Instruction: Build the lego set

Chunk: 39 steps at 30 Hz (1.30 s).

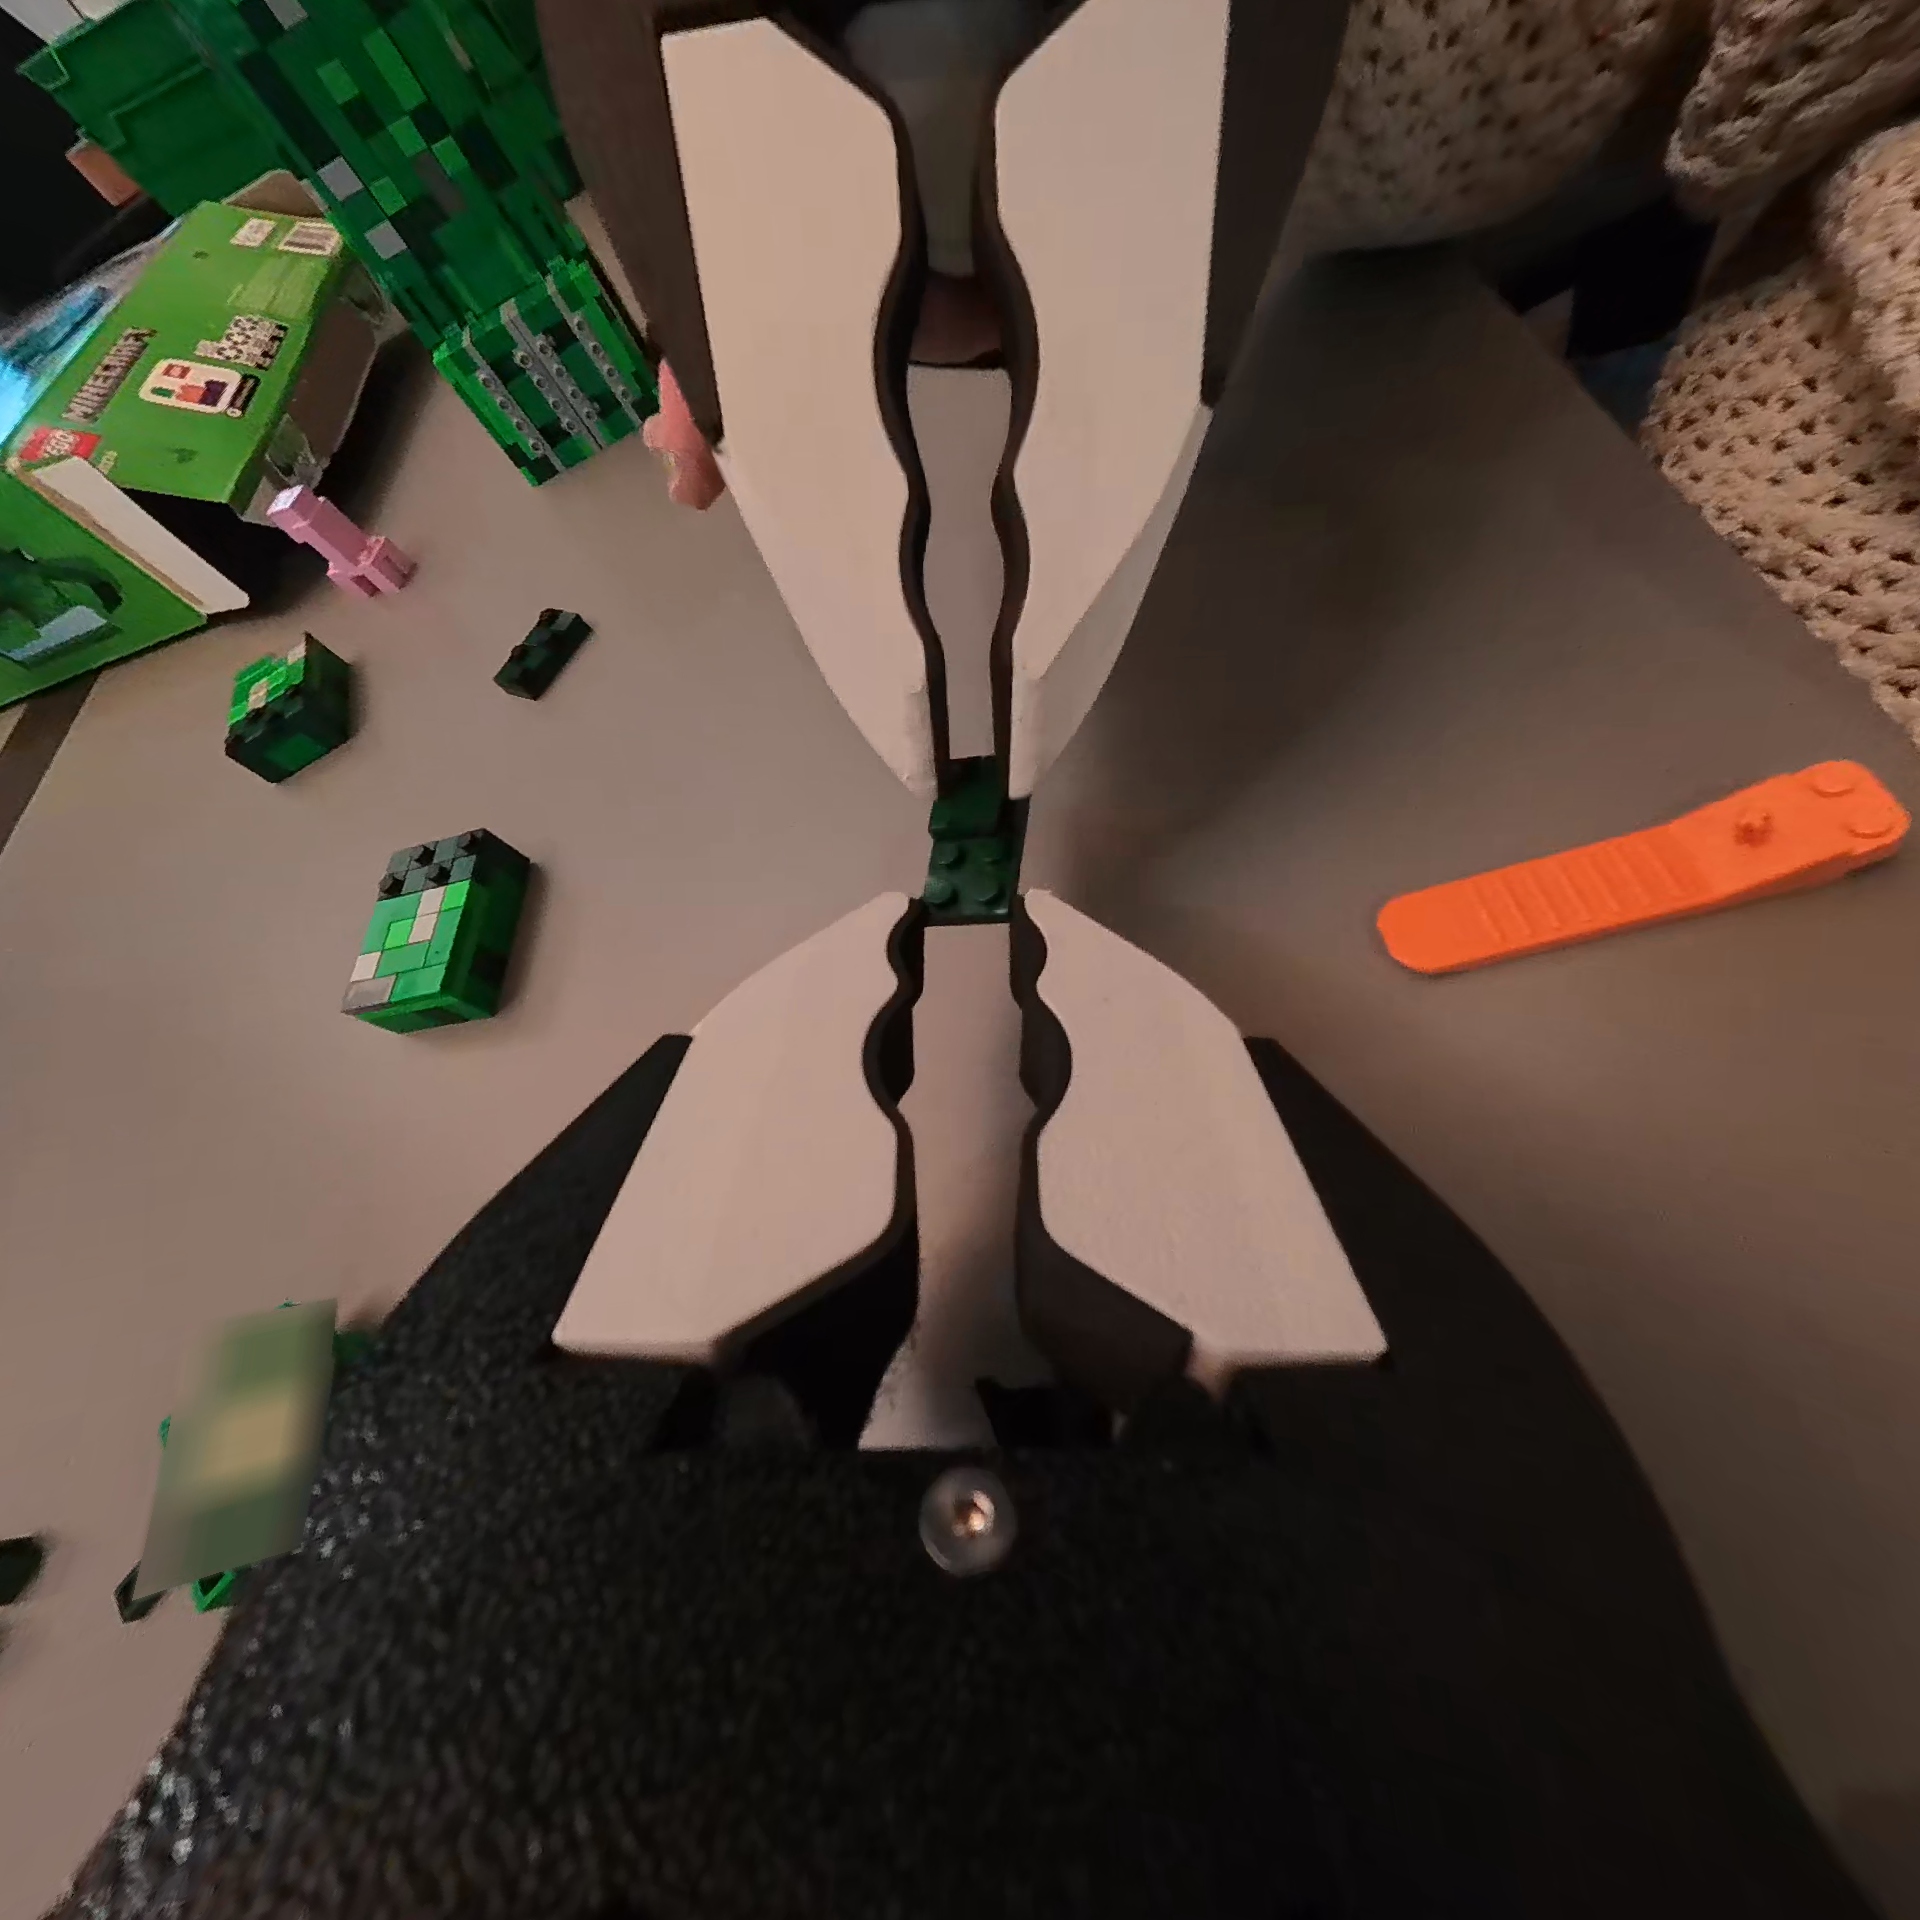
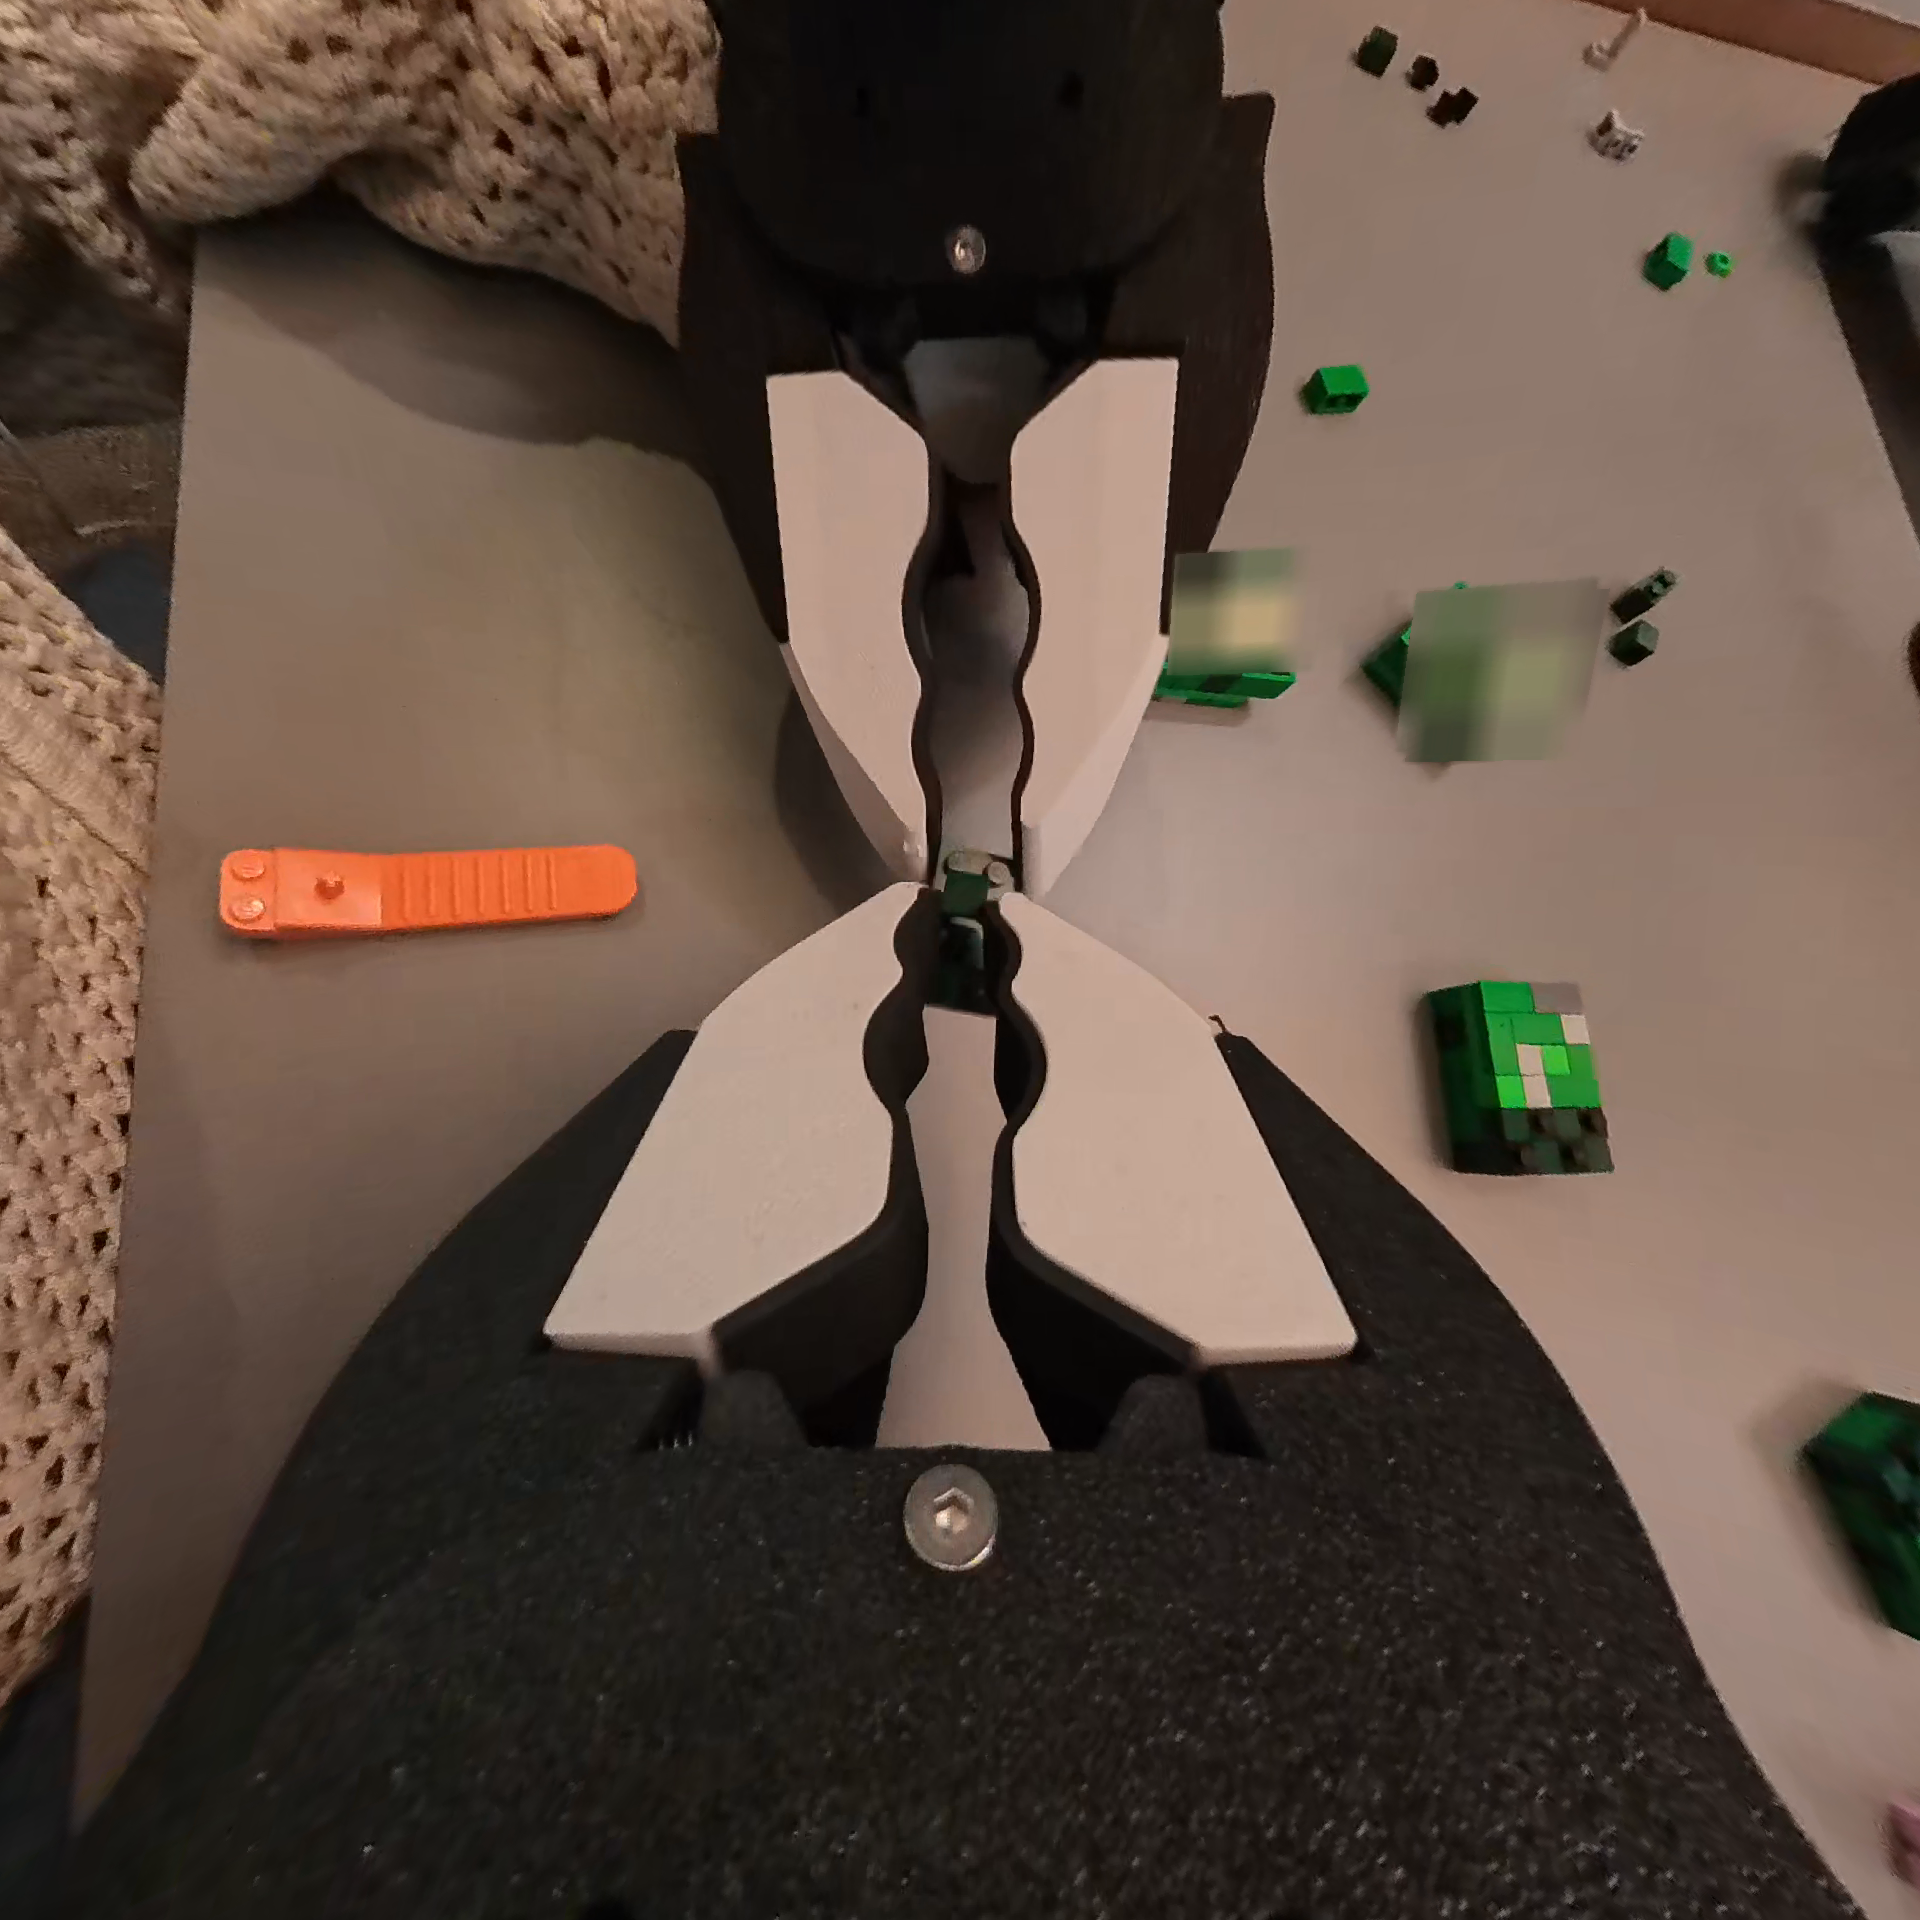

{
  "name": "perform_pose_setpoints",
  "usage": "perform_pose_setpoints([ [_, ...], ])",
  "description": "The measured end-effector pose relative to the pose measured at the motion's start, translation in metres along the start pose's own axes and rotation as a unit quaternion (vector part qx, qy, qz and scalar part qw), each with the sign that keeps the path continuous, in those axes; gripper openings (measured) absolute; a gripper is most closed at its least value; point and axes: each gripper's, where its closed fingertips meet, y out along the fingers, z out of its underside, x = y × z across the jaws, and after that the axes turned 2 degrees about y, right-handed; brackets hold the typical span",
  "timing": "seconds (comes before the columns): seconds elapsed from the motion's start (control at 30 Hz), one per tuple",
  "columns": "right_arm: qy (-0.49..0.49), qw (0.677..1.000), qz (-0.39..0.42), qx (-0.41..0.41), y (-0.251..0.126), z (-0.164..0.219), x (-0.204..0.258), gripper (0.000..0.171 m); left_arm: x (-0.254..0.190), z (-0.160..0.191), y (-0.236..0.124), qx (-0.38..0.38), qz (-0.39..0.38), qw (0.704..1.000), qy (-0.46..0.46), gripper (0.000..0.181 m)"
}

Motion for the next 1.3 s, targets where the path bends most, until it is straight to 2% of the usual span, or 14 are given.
perform_pose_setpoints([
  [0.6,-0.005,1.000,0.007,0.029,0.007,0.004,-0.003,0.009,0.005,0.003,0.000,0.014,-0.008,1.000,-0.023,0.015],
  [0.7,-0.009,1.000,0.026,0.014,0.005,0.002,-0.006,0.019,0.010,0.008,-0.001,0.028,-0.020,0.998,-0.043,0.015],
  [0.8,-0.055,0.994,0.091,-0.018,0.002,-0.003,-0.015,0.032,0.017,0.013,-0.002,0.037,-0.030,0.995,-0.084,0.015],
  [0.93,-0.208,0.956,0.203,-0.028,0.002,-0.004,-0.024,0.037,0.024,0.014,-0.006,0.025,-0.029,0.989,-0.145,0.015],
  [1.03,-0.309,0.919,0.244,-0.010,0.008,-0.004,-0.023,0.033,0.027,0.013,-0.009,0.016,-0.026,0.984,-0.174,0.015],
  [1.3,-0.390,0.865,0.313,0.028,0.017,-0.004,-0.035,0.020,0.026,0.015,-0.009,0.020,-0.015,0.981,-0.192,0.015],
])
